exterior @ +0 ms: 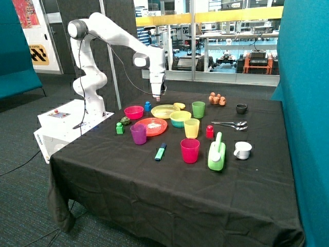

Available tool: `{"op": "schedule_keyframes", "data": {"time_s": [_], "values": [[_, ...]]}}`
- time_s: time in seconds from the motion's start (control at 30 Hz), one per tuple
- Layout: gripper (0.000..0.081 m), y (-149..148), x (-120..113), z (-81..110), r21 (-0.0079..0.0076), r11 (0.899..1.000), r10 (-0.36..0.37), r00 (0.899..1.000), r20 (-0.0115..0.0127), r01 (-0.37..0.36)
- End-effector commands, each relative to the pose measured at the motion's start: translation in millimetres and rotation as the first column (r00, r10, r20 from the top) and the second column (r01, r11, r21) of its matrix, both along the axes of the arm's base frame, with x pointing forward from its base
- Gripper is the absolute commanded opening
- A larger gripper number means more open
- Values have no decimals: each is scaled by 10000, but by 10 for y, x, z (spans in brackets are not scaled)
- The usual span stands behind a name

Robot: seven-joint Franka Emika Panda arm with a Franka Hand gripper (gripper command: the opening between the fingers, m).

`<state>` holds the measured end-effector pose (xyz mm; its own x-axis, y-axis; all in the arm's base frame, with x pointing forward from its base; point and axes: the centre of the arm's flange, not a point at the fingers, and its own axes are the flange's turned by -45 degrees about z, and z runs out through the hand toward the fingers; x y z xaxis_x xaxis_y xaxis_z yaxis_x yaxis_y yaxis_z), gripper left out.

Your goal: Stack the bowls

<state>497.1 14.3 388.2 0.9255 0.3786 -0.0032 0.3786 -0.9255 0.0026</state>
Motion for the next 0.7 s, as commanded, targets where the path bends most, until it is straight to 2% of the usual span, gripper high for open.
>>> {"op": "schedule_keyframes", "data": {"time_s": [0.0, 0.3, 0.57, 0.67], "values": [[340, -53, -284, 3, 36, 9995, 302, 9995, 19, -302], [353, -106, -509, -39, 36, 9978, 655, 9979, 19, -655], [385, -212, -639, -95, 36, 9884, 1519, 9884, 19, -1519], [365, -227, -652, -116, 36, 9826, 1858, 9826, 19, -1858]]}}
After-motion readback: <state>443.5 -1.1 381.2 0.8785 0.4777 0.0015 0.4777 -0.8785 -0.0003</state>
